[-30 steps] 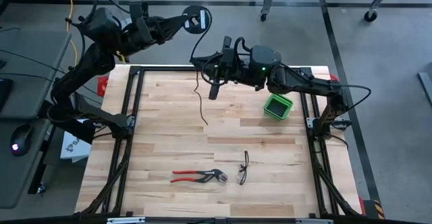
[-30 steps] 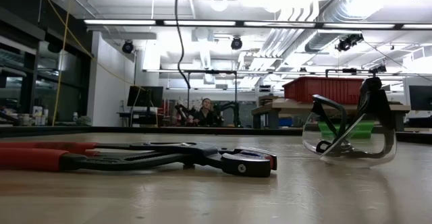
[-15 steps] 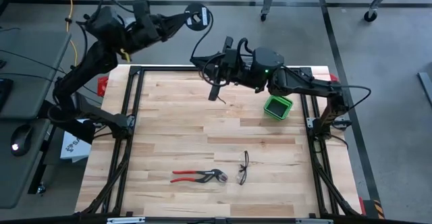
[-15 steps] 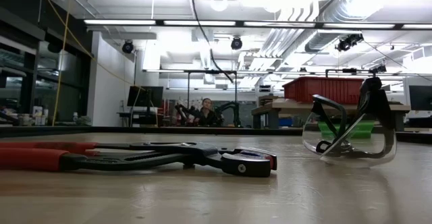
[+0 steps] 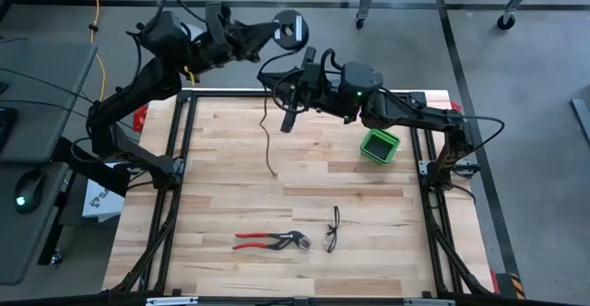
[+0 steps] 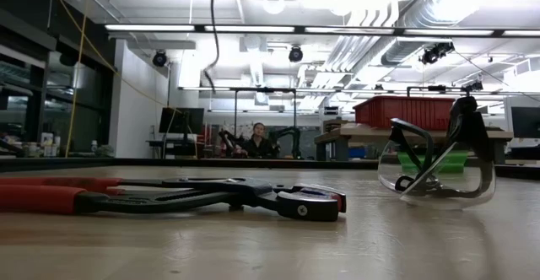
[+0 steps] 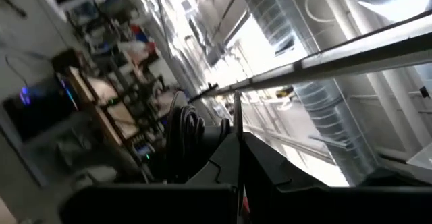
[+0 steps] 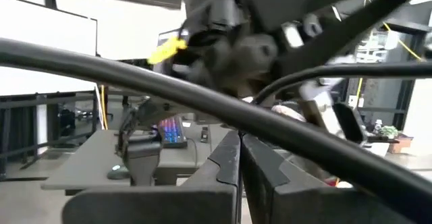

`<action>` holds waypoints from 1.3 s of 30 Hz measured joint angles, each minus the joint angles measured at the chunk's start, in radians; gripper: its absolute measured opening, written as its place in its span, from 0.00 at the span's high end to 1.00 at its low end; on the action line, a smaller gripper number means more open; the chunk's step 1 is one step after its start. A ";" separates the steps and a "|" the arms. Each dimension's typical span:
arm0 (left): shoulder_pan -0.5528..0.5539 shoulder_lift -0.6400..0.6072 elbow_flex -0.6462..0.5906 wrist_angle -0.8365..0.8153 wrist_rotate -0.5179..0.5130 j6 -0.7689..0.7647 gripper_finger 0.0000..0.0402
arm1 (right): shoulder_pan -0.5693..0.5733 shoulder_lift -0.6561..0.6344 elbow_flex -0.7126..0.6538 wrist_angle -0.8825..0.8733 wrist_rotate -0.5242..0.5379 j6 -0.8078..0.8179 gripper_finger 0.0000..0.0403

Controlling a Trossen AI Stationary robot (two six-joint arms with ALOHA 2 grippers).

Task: Coil cords
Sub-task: Coil the black wire on the black spool

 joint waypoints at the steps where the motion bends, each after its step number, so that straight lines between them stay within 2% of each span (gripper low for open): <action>1: -0.009 0.001 0.000 -0.008 0.005 -0.007 1.00 | -0.003 0.000 0.000 -0.001 0.000 0.000 1.00; 15: -0.068 -0.001 0.000 -0.055 0.004 -0.024 1.00 | -0.017 0.000 0.000 0.060 -0.010 0.000 1.00; 26: -0.107 -0.010 0.001 -0.057 0.094 -0.123 1.00 | -0.026 0.002 0.000 0.102 0.038 -0.062 1.00; 34: -0.116 -0.030 0.000 -0.071 0.107 -0.125 1.00 | -0.027 0.001 0.000 0.124 0.040 -0.106 1.00; 39: -0.122 -0.049 0.000 -0.189 0.129 -0.133 1.00 | -0.039 0.002 0.000 0.115 0.024 -0.147 1.00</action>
